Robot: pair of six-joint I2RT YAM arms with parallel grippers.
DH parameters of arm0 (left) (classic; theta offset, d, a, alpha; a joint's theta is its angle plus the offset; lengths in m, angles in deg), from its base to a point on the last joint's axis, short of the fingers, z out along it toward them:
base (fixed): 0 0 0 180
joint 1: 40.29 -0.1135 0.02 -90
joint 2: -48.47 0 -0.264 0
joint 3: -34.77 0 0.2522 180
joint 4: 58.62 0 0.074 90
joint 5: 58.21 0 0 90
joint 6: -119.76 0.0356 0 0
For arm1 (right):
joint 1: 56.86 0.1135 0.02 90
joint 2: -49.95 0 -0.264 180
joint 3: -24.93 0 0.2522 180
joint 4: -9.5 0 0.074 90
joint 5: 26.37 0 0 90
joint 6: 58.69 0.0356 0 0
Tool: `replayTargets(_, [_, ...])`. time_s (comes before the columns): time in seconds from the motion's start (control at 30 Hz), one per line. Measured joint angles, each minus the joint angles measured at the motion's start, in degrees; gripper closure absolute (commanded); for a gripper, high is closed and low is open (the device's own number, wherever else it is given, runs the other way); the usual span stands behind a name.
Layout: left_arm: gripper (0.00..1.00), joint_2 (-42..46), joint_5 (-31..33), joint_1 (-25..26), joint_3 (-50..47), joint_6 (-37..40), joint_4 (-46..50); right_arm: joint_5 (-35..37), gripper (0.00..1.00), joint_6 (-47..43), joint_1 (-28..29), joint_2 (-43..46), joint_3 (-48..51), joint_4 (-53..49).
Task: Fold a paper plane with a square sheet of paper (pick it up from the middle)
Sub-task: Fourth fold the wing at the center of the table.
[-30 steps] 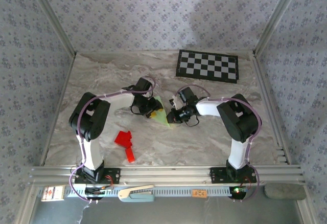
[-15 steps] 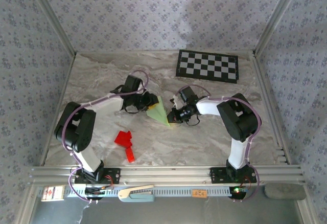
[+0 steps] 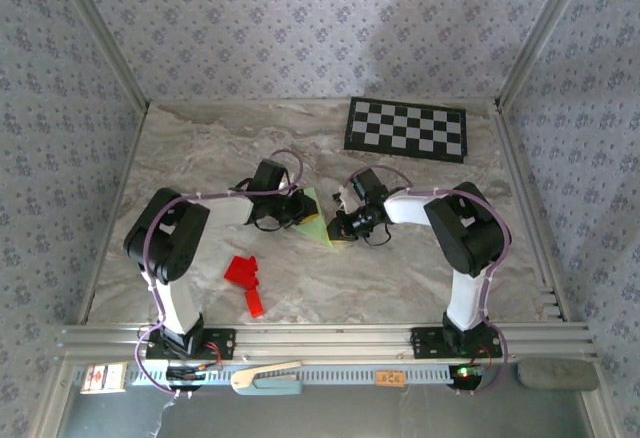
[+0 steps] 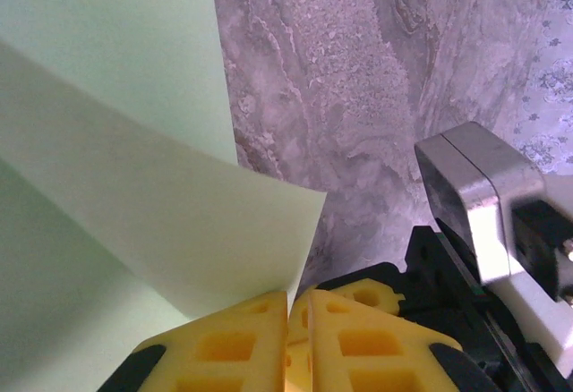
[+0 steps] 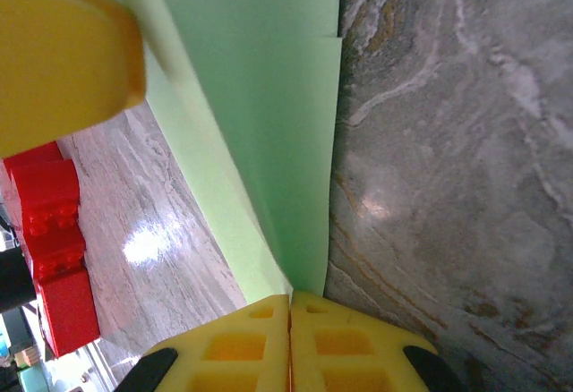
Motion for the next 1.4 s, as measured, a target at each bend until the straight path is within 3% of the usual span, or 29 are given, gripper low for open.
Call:
replayTargets(1.1, [0.85,-5.7,-1.1,0.0,-1.1,-0.9,-8.0,-0.2,0.88,0.0,-0.1,-0.1,0.0,0.0])
replayTargets(1.27, [0.85,-5.8,-1.1,0.0,-1.0,-0.8,-7.7,-0.7,0.84,0.7,-0.2,-0.1,0.0,0.1])
replayTargets(1.4, [0.85,-6.0,-1.0,0.0,-0.4,-0.6,-6.6,-0.7,0.74,2.0,-0.3,0.8,0.0,-0.3])
